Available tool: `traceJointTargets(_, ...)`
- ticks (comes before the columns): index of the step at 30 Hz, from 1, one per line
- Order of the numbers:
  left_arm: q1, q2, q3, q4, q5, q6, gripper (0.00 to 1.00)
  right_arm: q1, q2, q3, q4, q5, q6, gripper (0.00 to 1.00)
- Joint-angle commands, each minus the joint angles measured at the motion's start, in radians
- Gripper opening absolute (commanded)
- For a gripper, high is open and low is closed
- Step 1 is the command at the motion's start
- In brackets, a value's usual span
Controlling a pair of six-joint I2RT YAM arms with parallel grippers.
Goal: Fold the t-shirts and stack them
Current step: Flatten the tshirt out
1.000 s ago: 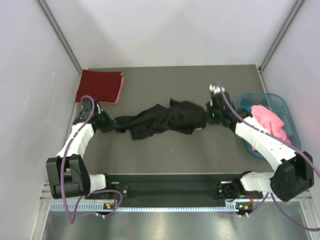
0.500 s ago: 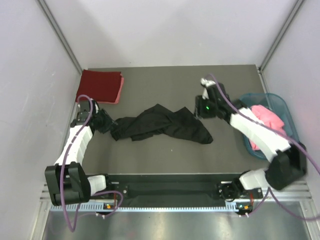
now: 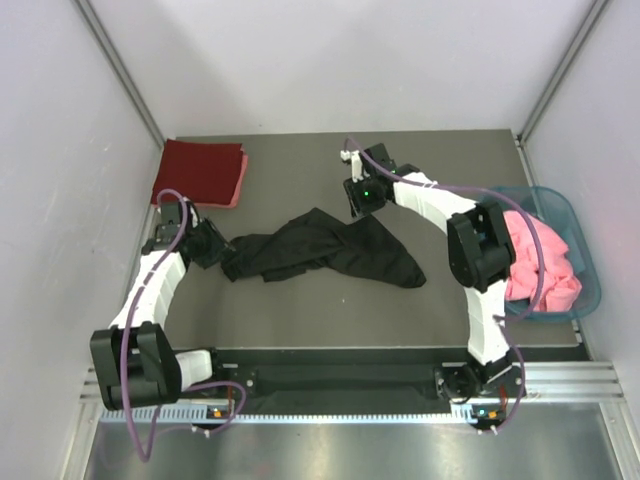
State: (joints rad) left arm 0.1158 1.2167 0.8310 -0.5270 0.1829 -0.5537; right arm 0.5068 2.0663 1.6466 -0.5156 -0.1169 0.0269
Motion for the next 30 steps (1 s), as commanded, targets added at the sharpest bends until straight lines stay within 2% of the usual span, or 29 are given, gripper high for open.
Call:
traceJointTargets(1, -0.001, 0.012, -0.024, 0.048, 0.033, 0.006, 0.43, -0.053, 0.032, 0.091, -0.012, -0.067, -0.091, 0.37)
traceJointTargets(7, -0.011, 0.014, -0.049, 0.074, 0.047, -0.005, 0.45, -0.105, 0.104, 0.102, -0.029, -0.115, -0.145, 0.43)
traceJointTargets(11, -0.011, 0.023, -0.041, 0.074, 0.055, -0.014, 0.45, -0.122, 0.146, 0.105, -0.031, -0.15, -0.165, 0.43)
traceJointTargets(16, -0.019, 0.014, -0.032, 0.079, 0.053, -0.028, 0.45, -0.117, 0.163, 0.093, -0.024, -0.196, -0.185, 0.42)
traceJointTargets(24, -0.024, 0.0, -0.02, 0.076, 0.041, -0.045, 0.45, -0.102, 0.104, -0.017, 0.035, -0.109, -0.177, 0.34)
traceJointTargets(27, -0.024, -0.008, -0.013, 0.071, 0.041, -0.043, 0.46, -0.102, 0.061, -0.074, 0.083, -0.067, -0.171, 0.23)
traceJointTargets(28, -0.022, -0.011, -0.013, 0.071, 0.04, -0.043, 0.45, -0.102, 0.055, -0.079, 0.089, -0.057, -0.167, 0.09)
traceJointTargets(29, -0.025, -0.009, -0.012, 0.071, 0.04, -0.043, 0.46, -0.1, 0.046, -0.073, 0.088, -0.034, -0.163, 0.0)
traceJointTargets(30, -0.025, -0.011, -0.012, 0.07, 0.04, -0.041, 0.46, -0.102, 0.037, -0.067, 0.088, -0.015, -0.157, 0.0)
